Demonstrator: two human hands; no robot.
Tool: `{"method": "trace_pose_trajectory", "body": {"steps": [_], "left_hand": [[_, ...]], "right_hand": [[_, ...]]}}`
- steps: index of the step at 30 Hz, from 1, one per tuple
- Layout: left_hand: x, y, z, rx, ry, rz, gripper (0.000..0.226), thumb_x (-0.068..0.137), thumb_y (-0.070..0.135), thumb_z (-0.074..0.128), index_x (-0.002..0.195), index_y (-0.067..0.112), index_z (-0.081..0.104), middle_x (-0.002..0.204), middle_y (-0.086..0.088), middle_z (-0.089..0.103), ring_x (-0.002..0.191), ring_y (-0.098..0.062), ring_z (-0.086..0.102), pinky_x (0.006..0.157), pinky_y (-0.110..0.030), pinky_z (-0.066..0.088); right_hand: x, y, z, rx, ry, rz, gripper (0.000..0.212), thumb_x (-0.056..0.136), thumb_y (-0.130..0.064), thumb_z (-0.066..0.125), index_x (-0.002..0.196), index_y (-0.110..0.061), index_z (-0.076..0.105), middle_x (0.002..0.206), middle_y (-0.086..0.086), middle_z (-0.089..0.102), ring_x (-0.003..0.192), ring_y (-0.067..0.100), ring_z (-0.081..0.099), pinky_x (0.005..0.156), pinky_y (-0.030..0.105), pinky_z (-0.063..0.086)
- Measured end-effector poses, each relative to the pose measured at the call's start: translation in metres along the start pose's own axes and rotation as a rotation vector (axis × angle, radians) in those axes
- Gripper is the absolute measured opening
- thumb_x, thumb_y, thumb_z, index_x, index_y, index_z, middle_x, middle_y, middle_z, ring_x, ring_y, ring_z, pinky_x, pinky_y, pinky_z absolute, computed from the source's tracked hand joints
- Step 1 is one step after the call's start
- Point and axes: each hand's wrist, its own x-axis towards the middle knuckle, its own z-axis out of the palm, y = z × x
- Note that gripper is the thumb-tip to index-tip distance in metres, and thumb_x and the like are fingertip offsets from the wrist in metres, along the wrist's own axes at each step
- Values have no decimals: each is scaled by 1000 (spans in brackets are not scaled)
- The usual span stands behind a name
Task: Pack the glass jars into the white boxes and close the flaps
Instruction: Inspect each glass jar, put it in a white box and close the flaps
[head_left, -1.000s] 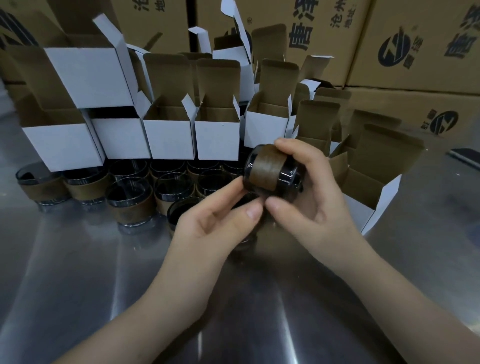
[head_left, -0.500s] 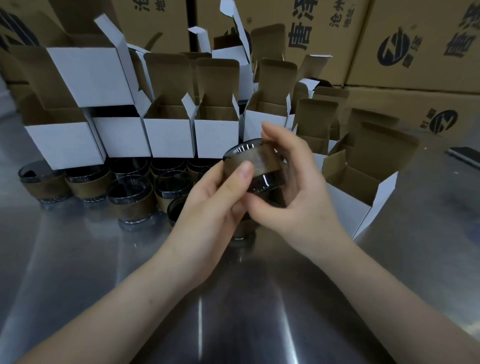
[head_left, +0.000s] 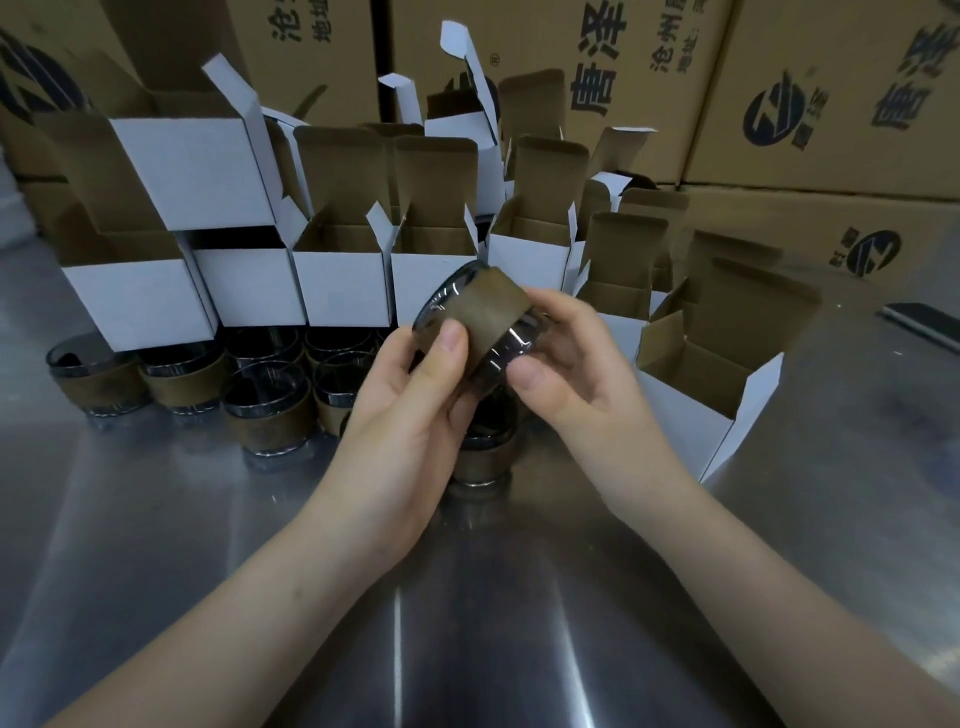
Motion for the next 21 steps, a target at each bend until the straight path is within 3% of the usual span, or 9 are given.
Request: {"method": "trace_pose_trajectory", "body": {"steps": [5, 9, 11, 14, 18, 21], "left_hand": [[-3, -9, -1, 184, -54, 18, 61, 84, 24, 62, 139, 17, 38, 129, -4, 64, 120, -16, 61, 97, -26, 51], [-8, -16, 3, 433, -40, 156, 65, 80, 18, 65, 138, 30, 38, 141, 16, 49, 131, 0, 46, 108, -21, 40], [-8, -19, 8, 686, -58, 305, 55, 82, 15, 63, 133, 26, 46, 138, 13, 49, 134, -1, 42, 113, -27, 35], [-4, -25, 19, 1045, -118, 477, 37, 84, 9, 62, 121, 14, 60, 142, -1, 45, 136, -3, 38, 113, -18, 28], [6, -52, 47, 1142, -255, 362, 45, 87, 12, 62, 131, 18, 51, 155, 0, 22, 146, -14, 22, 114, -22, 24], [18, -71, 67, 1091, -275, 231, 54, 90, 22, 60, 139, 29, 39, 159, 9, 5, 149, -18, 7, 113, -32, 23]], "right_hand": [[0, -4, -3, 171, 42, 84, 47, 81, -30, 73, 124, -26, 56, 113, -5, 68, 110, 20, 66, 81, 33, 58], [2, -13, -19, 186, 216, 68, 58, 67, -31, 80, 119, -23, 56, 105, -4, 70, 103, 24, 69, 80, 40, 58], [6, -18, -28, 166, 331, 25, 54, 67, -33, 77, 115, -21, 55, 104, -4, 69, 102, 22, 69, 78, 38, 58], [10, -27, -40, 133, 450, -8, 39, 76, -33, 66, 111, -21, 53, 99, -7, 68, 97, 17, 69, 73, 31, 56], [13, -30, -48, 99, 573, 11, 29, 82, -43, 58, 100, -21, 59, 96, -2, 68, 98, 21, 67, 93, 46, 52], [12, -26, -53, 189, 644, 81, 33, 83, -51, 55, 97, -24, 65, 95, -4, 73, 93, 13, 70, 84, 40, 55]]}}
